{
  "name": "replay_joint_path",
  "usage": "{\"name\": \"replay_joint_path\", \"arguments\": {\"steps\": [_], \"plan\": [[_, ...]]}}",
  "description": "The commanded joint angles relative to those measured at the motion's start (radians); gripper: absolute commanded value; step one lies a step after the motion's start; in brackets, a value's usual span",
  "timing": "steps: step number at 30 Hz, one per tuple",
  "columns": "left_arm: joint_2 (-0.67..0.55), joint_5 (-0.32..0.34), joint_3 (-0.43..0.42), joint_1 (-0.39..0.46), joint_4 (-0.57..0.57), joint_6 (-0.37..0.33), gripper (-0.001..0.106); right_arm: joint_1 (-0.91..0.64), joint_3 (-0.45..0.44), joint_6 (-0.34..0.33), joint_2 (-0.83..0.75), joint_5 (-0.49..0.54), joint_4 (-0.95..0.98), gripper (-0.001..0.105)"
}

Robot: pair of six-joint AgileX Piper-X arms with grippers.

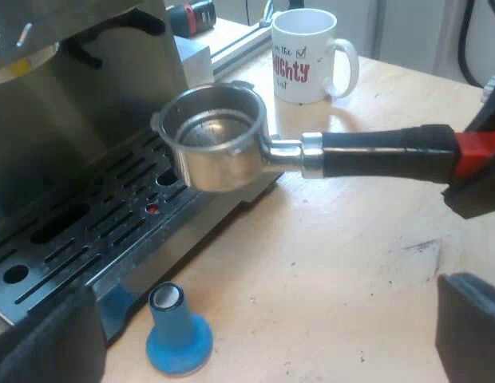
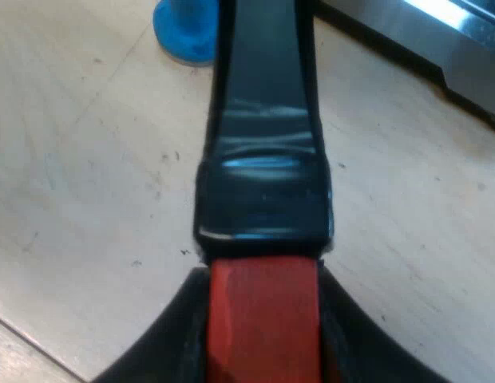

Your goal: Grind coffee beans and then tamp

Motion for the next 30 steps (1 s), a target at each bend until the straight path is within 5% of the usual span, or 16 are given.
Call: {"name": "replay_joint_path", "arguments": {"steps": [1,11,19,30], "plan": [[0.022,0.004,-0.001,-0.006,0.0,-0.009,0.086,-0.004,0.021,-0.062,-0.017,0.052,-0.071,0.0],[0.208,0.015,0.0,-0.006,-0.009,-0.011,0.076,-0.004,0.136,-0.078,-0.017,-0.012,-0.201,0.0],[0.339,0.056,0.004,-0.006,-0.13,-0.011,0.072,-0.004,0.3,-0.075,-0.017,-0.054,-0.343,0.0],[0.434,0.115,0.061,-0.075,-0.16,-0.016,0.072,-0.11,0.362,-0.06,0.014,-0.146,-0.411,0.0]]}}
